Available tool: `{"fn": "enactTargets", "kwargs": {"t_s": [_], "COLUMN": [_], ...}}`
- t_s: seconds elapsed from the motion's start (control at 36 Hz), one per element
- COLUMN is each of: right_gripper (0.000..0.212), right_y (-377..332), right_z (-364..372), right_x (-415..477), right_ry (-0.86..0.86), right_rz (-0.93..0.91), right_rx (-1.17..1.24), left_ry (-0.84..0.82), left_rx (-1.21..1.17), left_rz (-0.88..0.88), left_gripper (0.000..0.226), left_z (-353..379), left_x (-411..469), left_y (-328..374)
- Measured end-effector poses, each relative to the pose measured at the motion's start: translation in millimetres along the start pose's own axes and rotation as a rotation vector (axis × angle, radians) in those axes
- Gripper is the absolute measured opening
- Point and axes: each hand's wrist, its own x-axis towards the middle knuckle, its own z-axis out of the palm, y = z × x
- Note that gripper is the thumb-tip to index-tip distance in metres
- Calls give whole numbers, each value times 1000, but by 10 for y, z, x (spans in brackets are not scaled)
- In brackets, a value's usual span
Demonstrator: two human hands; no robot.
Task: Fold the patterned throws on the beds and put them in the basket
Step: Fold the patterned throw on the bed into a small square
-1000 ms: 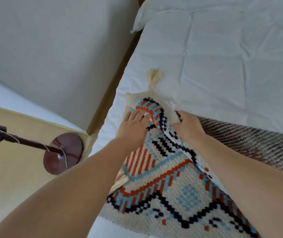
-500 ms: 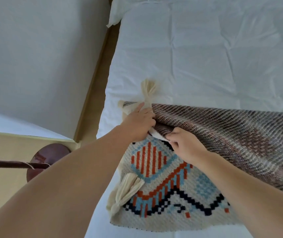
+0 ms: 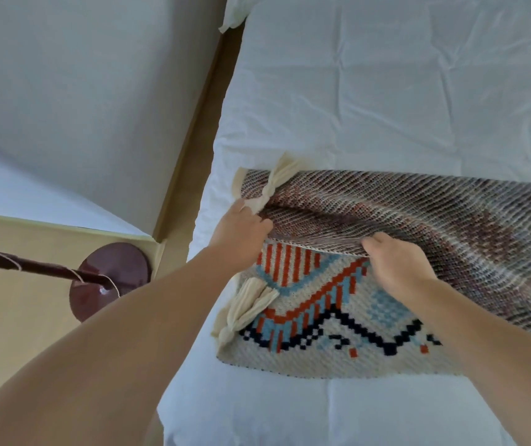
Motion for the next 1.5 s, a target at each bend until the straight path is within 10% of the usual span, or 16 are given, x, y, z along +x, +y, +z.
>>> {"fn": "enactTargets", "kwargs": {"t_s": [0.75,1.5], "right_gripper": [64,61], "right_y": [-286,583], "right_z": [547,1012], "right_x": [-1267,-1942], "right_ry": [-232,184], "right_rz": [-334,46], "right_rx": [-232,-130], "left_ry": [-297,-122], "left_rx": [-228,-173], "left_rz": [-365,310], "left_gripper": [20,71], "left_z": [536,276], "left_x": [-1694,-851], "left_y": [805,2308]}}
